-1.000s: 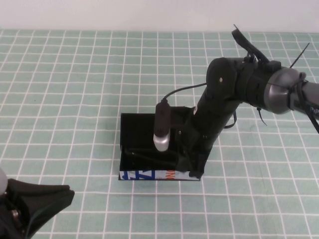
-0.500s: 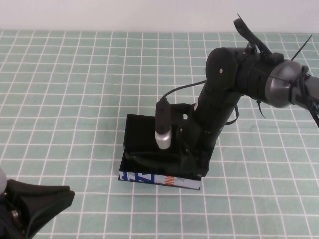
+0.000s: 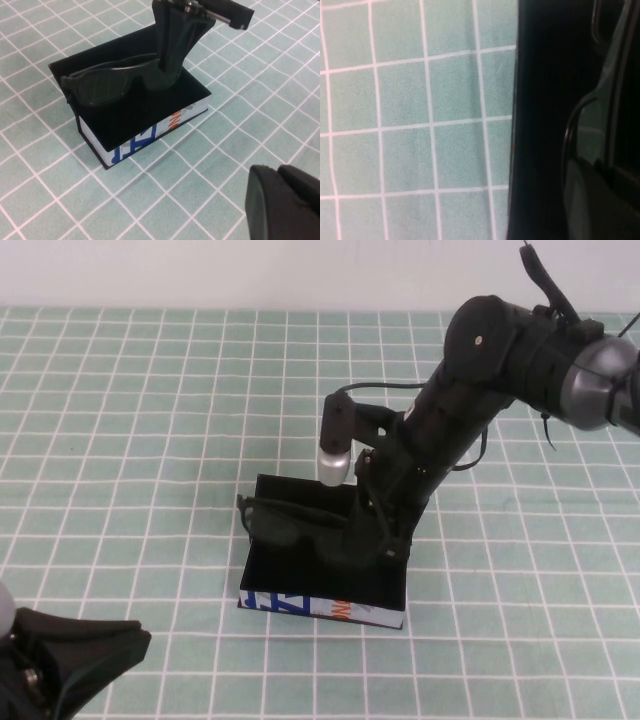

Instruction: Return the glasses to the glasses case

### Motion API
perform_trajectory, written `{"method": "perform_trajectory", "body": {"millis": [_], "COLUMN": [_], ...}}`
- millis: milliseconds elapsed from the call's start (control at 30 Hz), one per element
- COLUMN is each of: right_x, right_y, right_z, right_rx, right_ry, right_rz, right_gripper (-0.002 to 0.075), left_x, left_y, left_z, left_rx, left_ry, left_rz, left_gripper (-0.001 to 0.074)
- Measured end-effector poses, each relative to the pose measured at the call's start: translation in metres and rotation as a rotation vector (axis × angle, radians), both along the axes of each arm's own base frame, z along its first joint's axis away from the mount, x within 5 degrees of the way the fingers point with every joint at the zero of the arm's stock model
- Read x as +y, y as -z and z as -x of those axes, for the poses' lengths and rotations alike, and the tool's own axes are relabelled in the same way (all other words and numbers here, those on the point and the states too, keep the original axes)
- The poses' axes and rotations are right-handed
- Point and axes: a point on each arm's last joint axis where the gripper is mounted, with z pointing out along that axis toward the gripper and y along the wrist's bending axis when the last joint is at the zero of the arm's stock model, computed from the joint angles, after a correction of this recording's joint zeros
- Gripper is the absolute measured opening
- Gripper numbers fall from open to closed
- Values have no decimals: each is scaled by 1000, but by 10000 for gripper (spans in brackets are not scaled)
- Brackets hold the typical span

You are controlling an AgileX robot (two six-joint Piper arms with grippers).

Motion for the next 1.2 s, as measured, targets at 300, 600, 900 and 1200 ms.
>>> {"method": "perform_trajectory", "body": {"millis": [300,600,900,1200], "right_x": [-3,-5,-11,-11], "right_y": [6,28,30,33], "right_z": [-4,7,4,6], "right_rx": [35,130,138,168], "right_ry": [34,28,42,115], "right_rz": [-11,-18,-37,38], "right_gripper": [-3,-3,-3,-3], "left_x": [0,0,0,0], "left_y": [0,-1,-2,-2], "left_z": [0,-1,-2,-3], "left_rx": [6,-6,-12,-11], "left_ry": [-3,-16,-32,-35], "left_rz": [4,13,29,32], "left_gripper": [-2,-2,-2,-2]}}
